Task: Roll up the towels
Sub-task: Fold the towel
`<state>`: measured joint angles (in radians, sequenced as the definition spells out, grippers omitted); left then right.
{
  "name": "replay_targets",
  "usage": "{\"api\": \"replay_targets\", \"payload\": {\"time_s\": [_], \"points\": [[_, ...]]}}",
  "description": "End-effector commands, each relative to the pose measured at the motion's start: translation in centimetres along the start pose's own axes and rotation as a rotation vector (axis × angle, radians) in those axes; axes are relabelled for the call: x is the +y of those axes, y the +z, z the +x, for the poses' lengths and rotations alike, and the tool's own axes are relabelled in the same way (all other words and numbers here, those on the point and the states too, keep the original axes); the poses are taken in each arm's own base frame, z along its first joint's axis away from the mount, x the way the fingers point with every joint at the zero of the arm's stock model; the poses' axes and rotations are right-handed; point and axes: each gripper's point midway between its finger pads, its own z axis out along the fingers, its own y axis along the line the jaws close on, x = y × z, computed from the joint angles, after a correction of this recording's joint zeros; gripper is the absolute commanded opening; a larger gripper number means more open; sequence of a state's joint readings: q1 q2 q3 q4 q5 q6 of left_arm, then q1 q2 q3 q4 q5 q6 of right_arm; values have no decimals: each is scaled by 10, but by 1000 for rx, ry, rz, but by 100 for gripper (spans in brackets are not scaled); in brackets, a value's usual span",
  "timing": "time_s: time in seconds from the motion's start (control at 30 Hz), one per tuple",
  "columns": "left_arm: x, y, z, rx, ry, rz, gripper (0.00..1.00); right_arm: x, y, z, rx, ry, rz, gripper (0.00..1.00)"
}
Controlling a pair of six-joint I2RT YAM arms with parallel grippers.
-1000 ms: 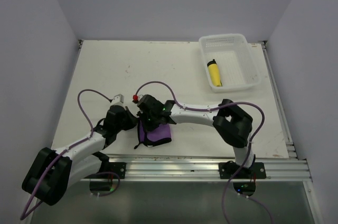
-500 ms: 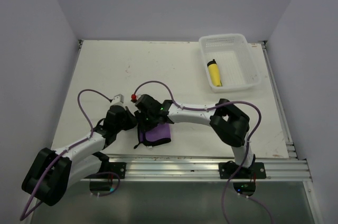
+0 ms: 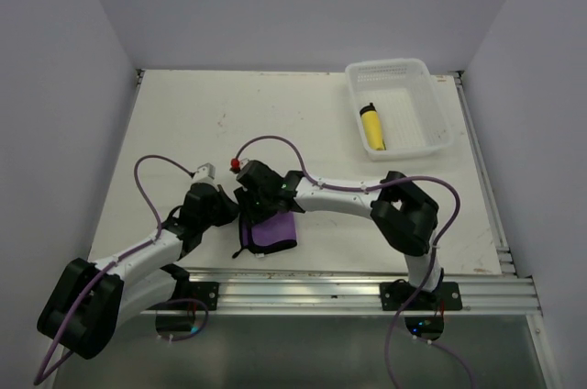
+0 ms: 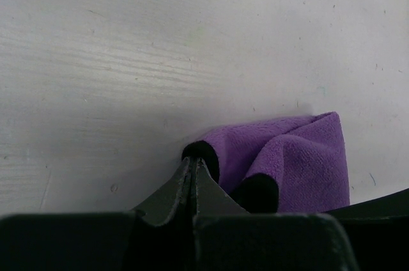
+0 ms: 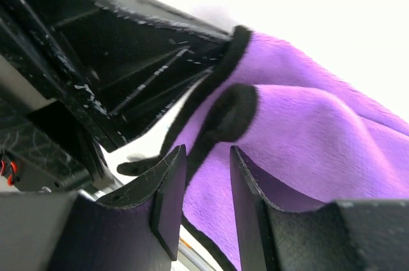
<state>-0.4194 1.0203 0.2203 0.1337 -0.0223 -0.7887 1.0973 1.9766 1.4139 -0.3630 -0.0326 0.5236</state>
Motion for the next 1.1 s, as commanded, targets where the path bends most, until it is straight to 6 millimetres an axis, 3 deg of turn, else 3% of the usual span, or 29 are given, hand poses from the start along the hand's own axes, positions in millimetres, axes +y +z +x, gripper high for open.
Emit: {"api": "replay_targets", "payload": {"time_s": [0.0,0.5,0.7,1.07], "points": [[-7,-1,-11,-37,26,14,0,-6,-27,-25,-90,30,28,38],[-7,-1,-12,-40,29,14,0,-3,-11,-35,-103,71,22,39],[-6,-2,-12,-41,32,11,0,-7,-1,-40,-106,88,33,24],[-4,-1,-12,-40,38,4,0,-21,6,-41,-94,93,79,6]]}}
